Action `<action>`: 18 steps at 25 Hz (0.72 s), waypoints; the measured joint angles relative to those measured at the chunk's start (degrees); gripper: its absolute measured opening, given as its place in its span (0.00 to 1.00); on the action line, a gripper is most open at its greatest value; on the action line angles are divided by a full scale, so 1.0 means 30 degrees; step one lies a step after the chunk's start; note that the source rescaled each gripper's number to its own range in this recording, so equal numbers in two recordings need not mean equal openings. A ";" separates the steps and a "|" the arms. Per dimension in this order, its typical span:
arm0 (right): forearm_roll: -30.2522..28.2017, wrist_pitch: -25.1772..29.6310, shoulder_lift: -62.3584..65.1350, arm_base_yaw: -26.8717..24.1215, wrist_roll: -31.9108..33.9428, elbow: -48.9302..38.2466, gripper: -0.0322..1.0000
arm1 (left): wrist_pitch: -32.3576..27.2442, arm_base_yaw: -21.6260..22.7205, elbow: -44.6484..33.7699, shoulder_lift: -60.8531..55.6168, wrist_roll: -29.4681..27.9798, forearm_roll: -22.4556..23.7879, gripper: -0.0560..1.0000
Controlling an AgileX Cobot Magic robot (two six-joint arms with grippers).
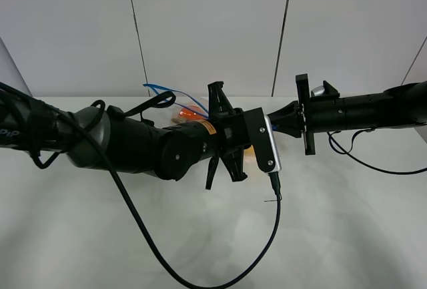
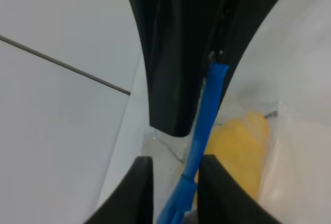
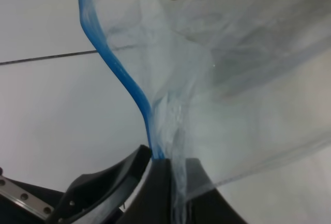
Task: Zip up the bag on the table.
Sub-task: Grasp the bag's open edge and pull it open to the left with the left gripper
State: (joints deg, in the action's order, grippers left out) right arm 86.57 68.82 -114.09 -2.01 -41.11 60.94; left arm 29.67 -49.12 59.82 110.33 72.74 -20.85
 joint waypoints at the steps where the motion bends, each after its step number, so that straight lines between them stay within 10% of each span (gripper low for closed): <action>1: 0.0001 0.0000 0.0000 0.0000 0.0000 0.0000 0.03 | 0.0000 0.0000 0.0000 0.0000 0.0000 0.0000 0.28; 18: 0.0089 0.0000 0.0000 0.0000 0.0000 0.0000 0.03 | -0.0073 0.0000 0.0000 0.0000 0.0019 0.0000 0.05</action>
State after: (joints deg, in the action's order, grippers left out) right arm 86.83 68.82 -114.09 -2.01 -41.11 60.94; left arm 29.45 -49.12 59.82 110.33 72.80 -20.85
